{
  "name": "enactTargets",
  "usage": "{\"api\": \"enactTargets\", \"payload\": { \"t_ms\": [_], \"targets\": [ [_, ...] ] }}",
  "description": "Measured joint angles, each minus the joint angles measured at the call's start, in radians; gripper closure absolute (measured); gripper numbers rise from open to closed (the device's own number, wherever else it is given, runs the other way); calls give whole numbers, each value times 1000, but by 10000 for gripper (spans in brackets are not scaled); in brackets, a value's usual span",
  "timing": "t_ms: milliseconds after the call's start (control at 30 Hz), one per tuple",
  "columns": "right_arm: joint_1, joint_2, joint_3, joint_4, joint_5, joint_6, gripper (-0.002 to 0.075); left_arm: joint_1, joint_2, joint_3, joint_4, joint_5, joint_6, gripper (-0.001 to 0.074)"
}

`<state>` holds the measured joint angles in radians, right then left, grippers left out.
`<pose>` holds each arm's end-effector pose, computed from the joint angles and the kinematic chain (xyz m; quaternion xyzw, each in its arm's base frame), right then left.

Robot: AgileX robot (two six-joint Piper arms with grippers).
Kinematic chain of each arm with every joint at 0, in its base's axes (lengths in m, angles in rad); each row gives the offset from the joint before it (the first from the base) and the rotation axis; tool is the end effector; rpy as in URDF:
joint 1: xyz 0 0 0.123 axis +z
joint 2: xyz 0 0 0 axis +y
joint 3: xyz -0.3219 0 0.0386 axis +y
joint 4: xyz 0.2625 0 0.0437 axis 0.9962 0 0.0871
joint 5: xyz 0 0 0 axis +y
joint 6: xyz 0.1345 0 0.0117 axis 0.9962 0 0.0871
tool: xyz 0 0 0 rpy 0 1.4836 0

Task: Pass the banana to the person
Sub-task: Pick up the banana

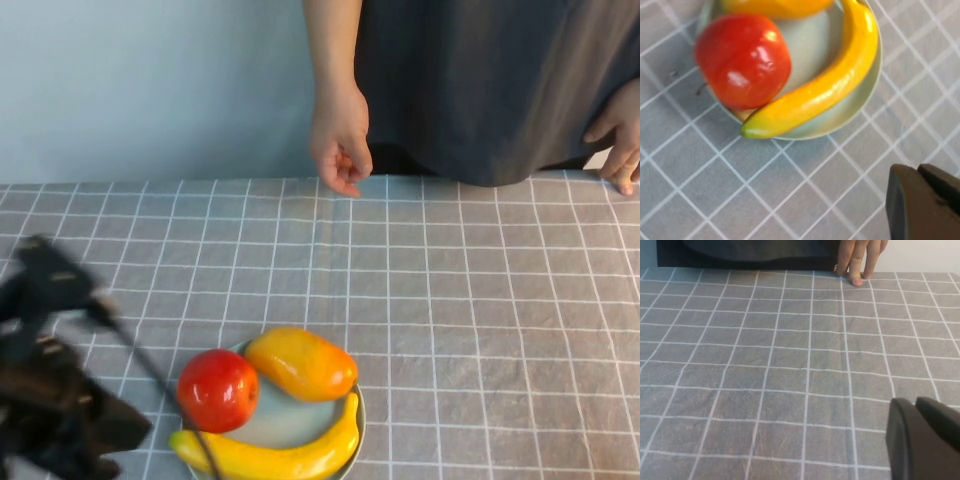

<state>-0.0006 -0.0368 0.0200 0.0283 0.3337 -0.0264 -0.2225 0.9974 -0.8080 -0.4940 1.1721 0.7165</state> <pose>0.0701 0.0012 0.1671 -0.0025 0.7834 0.0035 0.6215 0.1477 -0.0939 0.2935 0.3799 0.8827 -0.1947 0.1968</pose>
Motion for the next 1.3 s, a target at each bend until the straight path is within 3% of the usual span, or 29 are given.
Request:
{"api": "enactTargets", "payload": {
  "t_ms": [267,433,567,767,833,1000,1300],
  "targets": [
    [0,0,0,0,0,0,733,-345,314,-153,238,36,57,738],
    [0,0,0,0,0,0,733,-476,421,-171,285,12,183,738],
    [0,0,0,0,0,0,733,-492,501,-173,320,-67,206,679],
    [0,0,0,0,0,0,733,-494,635,-173,348,-174,311,276],
    [0,0,0,0,0,0,733,-494,665,-173,344,-210,379,213],
    [0,0,0,0,0,0,733,-494,726,-173,343,-285,464,171],
    [0,0,0,0,0,0,733,-494,804,-176,352,-383,481,202]
  ]
}}
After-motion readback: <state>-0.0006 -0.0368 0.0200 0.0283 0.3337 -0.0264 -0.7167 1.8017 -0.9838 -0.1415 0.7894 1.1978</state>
